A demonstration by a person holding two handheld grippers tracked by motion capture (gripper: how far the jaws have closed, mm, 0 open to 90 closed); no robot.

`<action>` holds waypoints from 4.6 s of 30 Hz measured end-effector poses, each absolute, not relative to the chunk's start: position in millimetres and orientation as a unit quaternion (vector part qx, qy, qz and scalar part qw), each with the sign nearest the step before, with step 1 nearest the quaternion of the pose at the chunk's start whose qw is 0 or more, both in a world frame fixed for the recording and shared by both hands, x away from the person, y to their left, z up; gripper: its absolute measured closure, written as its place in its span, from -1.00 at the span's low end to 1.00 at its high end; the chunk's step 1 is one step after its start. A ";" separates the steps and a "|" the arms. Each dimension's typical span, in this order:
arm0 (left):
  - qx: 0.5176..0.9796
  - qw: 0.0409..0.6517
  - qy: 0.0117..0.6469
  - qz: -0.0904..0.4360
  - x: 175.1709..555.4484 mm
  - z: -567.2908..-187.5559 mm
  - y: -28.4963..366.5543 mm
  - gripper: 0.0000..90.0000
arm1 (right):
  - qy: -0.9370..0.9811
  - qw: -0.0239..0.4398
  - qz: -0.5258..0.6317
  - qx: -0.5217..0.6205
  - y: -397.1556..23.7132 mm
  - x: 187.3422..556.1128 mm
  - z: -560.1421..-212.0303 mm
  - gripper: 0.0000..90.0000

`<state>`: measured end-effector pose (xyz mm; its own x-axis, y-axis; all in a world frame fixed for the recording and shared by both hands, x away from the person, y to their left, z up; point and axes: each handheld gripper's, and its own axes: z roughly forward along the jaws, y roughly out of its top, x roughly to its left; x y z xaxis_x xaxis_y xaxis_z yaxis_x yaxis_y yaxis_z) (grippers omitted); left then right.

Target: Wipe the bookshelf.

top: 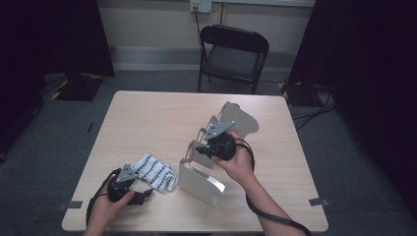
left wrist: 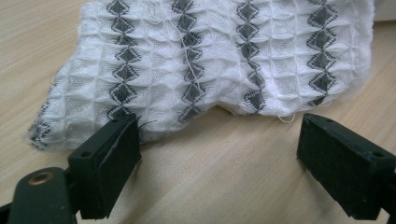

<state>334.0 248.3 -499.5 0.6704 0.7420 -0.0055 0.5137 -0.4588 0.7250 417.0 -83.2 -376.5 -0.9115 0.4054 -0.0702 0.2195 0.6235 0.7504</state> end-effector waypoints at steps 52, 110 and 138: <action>0.841 0.361 0.370 0.159 337.3 -500.1 244.8 -0.77 | 0.854 0.165 0.411 0.272 -126.9 421.7 -330.8 0.25; 0.843 0.364 0.363 0.155 339.1 -500.6 244.1 -0.79 | 0.843 0.158 0.388 0.338 -124.5 437.9 -370.6 0.26; 0.844 0.365 0.363 0.154 339.5 -500.7 243.9 -0.79 | 0.838 0.158 0.411 0.322 -113.9 433.5 -363.1 0.22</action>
<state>339.5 243.9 -500.7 0.6895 0.7242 -0.0052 0.4996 -0.4704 0.7274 433.5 -113.9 -363.1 -0.7430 0.6693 -0.0001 0.4098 0.4551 0.7905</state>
